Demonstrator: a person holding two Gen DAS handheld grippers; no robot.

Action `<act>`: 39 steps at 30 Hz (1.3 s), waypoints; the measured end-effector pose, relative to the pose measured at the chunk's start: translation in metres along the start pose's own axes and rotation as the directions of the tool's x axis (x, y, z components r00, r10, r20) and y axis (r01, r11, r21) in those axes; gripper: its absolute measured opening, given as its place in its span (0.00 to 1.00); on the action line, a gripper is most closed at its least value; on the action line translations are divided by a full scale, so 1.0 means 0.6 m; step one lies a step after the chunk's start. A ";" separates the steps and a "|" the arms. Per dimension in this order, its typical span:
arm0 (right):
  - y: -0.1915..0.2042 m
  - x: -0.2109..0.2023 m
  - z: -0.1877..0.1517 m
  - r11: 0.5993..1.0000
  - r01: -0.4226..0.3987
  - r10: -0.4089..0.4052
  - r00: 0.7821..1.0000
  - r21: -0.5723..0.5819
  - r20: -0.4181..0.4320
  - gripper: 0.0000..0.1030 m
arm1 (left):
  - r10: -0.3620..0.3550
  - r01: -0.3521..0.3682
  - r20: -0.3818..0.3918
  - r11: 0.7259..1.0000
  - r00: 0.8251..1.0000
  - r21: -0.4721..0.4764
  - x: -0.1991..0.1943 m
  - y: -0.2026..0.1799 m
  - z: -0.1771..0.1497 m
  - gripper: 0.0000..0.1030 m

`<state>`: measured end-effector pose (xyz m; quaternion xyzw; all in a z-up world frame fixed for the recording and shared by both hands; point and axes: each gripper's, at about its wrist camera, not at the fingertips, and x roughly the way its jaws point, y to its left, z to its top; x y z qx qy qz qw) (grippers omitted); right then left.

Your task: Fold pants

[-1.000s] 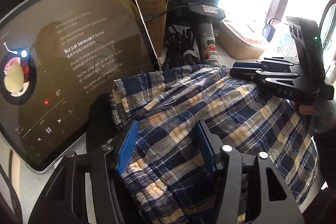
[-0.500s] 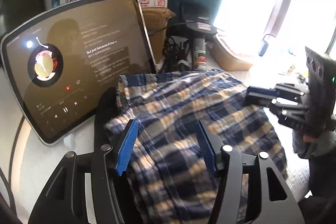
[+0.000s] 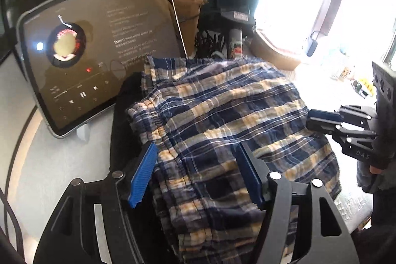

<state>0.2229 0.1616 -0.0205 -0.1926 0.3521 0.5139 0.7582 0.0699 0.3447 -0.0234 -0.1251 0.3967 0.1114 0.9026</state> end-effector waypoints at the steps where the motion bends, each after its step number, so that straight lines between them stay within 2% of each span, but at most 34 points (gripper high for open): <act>1: -0.001 -0.005 -0.002 1.000 0.004 -0.004 1.000 0.004 0.004 0.19 | -0.004 0.004 0.011 1.000 1.000 -0.003 -0.006 -0.002 -0.002 0.64; 8: -0.001 -0.053 -0.026 0.998 0.046 -0.047 0.998 0.033 0.033 0.19 | -0.038 0.040 0.071 0.999 0.997 -0.016 -0.046 -0.027 -0.024 0.64; 19: 0.015 -0.117 -0.076 0.993 0.100 -0.104 0.993 0.068 0.060 0.19 | 0.004 0.002 0.180 0.999 0.984 -0.036 -0.091 -0.091 -0.079 0.66; 24: 0.015 -0.154 -0.111 0.986 0.140 -0.146 0.987 0.093 0.064 0.19 | -0.019 0.033 0.201 0.997 0.979 -0.067 -0.099 -0.126 -0.105 0.81; 26: 0.012 -0.169 -0.127 0.983 0.152 -0.160 0.985 0.107 0.065 0.19 | -0.029 0.043 0.203 0.997 0.979 -0.064 -0.101 -0.142 -0.114 0.84; 29: 0.006 -0.191 -0.150 0.977 0.172 -0.181 0.981 0.128 0.066 0.19 | -0.061 0.073 0.244 0.996 0.968 -0.042 -0.113 -0.174 -0.131 0.85; 31: 0.004 -0.210 -0.167 0.974 0.176 -0.188 0.979 0.140 0.076 0.27 | -0.070 0.077 0.260 0.997 0.963 -0.015 -0.119 -0.196 -0.140 0.85; 33: 0.003 -0.230 -0.184 0.972 0.180 -0.195 0.976 0.153 0.096 0.70 | -0.067 0.068 0.269 0.998 0.961 0.004 -0.120 -0.217 -0.144 0.85; 34: 0.003 -0.240 -0.192 0.970 0.184 -0.202 0.973 0.159 0.109 0.77 | -0.071 0.071 0.273 0.997 0.959 0.008 -0.122 -0.225 -0.146 0.85; 39: 0.004 -0.281 -0.226 0.962 0.210 -0.235 0.963 0.175 0.132 0.77 | -0.097 0.092 0.289 0.995 0.952 0.032 -0.132 -0.267 -0.152 0.85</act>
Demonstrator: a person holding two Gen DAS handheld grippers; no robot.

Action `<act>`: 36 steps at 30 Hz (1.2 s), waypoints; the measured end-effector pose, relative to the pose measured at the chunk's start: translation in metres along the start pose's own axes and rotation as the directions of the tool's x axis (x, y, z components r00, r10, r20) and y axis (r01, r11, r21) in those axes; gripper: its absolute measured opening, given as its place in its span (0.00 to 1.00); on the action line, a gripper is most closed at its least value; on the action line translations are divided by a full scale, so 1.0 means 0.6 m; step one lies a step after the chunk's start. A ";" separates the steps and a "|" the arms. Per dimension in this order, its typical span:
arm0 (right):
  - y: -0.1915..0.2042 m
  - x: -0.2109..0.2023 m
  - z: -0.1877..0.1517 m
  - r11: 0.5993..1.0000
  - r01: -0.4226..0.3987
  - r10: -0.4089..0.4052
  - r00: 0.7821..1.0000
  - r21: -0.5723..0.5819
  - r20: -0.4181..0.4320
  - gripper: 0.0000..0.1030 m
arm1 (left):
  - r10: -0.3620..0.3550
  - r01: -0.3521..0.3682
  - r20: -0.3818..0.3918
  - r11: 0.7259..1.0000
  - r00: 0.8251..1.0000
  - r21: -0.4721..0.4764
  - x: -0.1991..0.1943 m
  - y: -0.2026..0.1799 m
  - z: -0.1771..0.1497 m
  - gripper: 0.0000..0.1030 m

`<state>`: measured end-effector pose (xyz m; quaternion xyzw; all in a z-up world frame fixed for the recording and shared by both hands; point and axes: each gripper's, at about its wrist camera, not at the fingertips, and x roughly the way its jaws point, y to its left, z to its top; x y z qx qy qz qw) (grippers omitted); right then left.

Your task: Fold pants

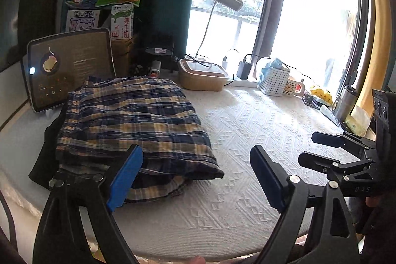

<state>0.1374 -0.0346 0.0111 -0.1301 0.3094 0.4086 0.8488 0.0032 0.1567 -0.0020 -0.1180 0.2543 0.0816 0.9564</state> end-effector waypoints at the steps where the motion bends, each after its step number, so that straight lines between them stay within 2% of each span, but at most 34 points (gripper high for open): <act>1: -0.003 -0.008 -0.004 1.000 0.006 -0.006 1.000 0.007 0.006 0.77 | -0.004 0.004 0.008 1.000 1.000 0.006 -0.004 -0.008 -0.002 0.85; 9: -0.040 -0.092 -0.036 0.993 0.085 -0.092 0.993 0.084 0.076 0.78 | -0.025 0.021 0.065 0.998 0.998 0.066 -0.038 -0.067 0.004 0.87; 15: -0.048 -0.161 -0.050 0.981 0.157 -0.174 0.973 0.116 0.153 0.80 | -0.039 0.027 0.128 0.995 0.991 0.093 -0.076 -0.101 0.017 0.87; 21: -0.045 -0.231 -0.056 0.960 0.222 -0.261 0.931 0.170 0.255 0.91 | -0.038 0.016 0.213 0.995 0.976 0.101 -0.110 -0.117 0.034 0.88; 25: -0.041 -0.268 -0.058 0.945 0.260 -0.311 0.900 0.196 0.305 0.94 | -0.032 0.001 0.229 0.991 0.973 0.132 -0.117 -0.128 0.040 0.89; 27: -0.040 -0.281 -0.058 0.929 0.299 -0.357 0.877 0.218 0.322 0.99 | 0.002 -0.035 0.237 0.990 0.972 0.135 -0.120 -0.129 0.040 0.90; 30: -0.043 -0.294 -0.060 0.897 0.350 -0.427 0.842 0.269 0.329 1.00 | 0.026 -0.061 0.245 0.989 0.969 0.136 -0.124 -0.125 0.039 0.91; 32: -0.047 -0.296 -0.062 0.883 0.367 -0.451 0.834 0.292 0.317 1.00 | 0.029 -0.063 0.248 0.990 0.968 0.127 -0.129 -0.119 0.036 0.92; 36: -0.046 -0.296 -0.067 0.882 0.373 -0.453 0.839 0.287 0.302 1.00 | 0.031 -0.059 0.230 0.991 0.973 0.116 -0.123 -0.111 0.033 0.93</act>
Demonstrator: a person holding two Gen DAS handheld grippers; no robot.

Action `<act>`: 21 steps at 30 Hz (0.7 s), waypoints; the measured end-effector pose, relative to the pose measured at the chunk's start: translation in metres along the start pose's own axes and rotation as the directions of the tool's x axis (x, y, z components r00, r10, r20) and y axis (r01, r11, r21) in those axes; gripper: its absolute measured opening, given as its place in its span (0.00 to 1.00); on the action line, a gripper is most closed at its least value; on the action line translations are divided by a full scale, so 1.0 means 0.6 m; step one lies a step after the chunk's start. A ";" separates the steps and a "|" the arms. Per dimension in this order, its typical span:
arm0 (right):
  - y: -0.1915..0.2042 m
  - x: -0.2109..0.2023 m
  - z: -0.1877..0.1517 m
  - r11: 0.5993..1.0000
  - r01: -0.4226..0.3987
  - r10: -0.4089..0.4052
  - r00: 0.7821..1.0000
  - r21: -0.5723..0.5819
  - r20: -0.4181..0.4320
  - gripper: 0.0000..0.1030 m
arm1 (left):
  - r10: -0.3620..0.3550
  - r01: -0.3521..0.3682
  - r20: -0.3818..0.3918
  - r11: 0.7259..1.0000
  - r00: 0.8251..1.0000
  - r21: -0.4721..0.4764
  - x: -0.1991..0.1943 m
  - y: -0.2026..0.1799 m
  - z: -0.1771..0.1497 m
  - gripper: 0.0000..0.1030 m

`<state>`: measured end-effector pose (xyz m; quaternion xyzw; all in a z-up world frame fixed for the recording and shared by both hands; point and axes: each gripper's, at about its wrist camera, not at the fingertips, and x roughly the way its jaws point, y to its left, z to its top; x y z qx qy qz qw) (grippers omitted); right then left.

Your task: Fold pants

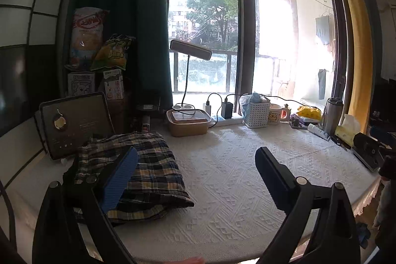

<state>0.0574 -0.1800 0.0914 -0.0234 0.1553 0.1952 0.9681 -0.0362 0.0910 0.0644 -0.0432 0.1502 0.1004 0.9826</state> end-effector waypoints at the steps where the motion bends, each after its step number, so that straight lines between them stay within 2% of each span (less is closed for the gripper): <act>1: 0.001 0.000 -0.001 1.000 -0.003 0.003 1.000 -0.002 -0.003 1.00 | -0.005 0.005 -0.006 1.000 1.000 -0.004 0.001 0.001 -0.001 0.93; 4: 0.004 0.004 -0.005 1.000 -0.010 0.010 1.000 -0.003 -0.017 1.00 | -0.035 0.034 -0.023 0.999 0.999 -0.014 0.004 0.002 -0.003 0.93; 21: 0.019 0.023 -0.011 0.999 -0.049 0.050 0.997 0.006 -0.061 1.00 | -0.037 0.036 -0.038 0.999 0.999 -0.022 0.014 0.014 -0.012 0.93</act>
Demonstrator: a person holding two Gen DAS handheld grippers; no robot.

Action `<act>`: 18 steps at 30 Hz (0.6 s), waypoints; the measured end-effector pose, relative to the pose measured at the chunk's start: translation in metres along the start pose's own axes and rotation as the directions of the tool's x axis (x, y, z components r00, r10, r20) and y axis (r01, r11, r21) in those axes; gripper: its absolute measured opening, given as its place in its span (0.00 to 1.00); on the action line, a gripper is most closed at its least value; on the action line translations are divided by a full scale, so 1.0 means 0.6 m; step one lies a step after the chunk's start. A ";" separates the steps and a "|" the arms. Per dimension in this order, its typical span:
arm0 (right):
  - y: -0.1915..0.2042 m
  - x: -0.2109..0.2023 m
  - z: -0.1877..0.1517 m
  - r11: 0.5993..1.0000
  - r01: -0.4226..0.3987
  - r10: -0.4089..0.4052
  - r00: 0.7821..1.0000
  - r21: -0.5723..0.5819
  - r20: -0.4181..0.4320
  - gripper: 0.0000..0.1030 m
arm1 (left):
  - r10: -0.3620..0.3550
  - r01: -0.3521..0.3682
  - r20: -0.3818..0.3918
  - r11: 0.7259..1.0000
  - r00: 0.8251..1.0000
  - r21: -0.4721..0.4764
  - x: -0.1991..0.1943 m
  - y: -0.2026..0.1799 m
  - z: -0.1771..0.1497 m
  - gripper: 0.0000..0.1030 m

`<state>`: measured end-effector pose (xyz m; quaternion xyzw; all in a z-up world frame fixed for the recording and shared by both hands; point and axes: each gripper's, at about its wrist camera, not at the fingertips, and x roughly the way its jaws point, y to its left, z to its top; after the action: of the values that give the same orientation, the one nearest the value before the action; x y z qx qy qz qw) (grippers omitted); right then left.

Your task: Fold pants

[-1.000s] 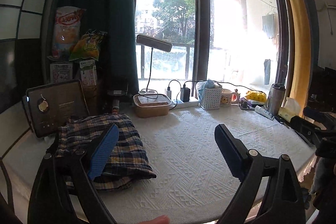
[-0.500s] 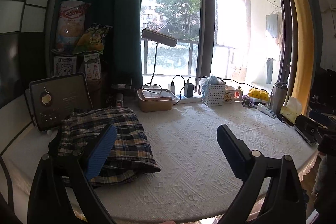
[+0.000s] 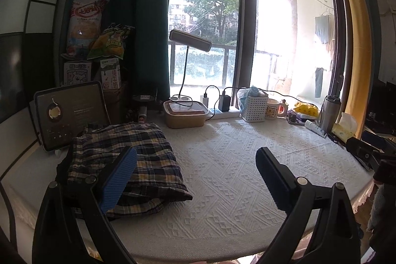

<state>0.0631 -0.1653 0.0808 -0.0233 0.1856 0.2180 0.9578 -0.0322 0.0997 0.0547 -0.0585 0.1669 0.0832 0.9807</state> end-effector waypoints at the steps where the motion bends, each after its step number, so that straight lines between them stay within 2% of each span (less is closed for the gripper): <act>1: 0.000 0.001 0.000 1.000 0.000 0.000 1.000 -0.001 -0.002 1.00 | 0.000 0.000 -0.001 1.000 1.000 -0.002 0.000 0.001 -0.001 0.93; 18: 0.001 0.007 -0.009 1.000 -0.021 0.021 1.000 -0.006 -0.022 1.00 | -0.010 0.010 -0.002 1.000 1.000 0.001 0.000 -0.002 -0.005 0.93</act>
<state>0.0645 -0.1638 0.0746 -0.0269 0.1957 0.2282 0.9534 -0.0328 0.0978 0.0521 -0.0589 0.1677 0.0782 0.9810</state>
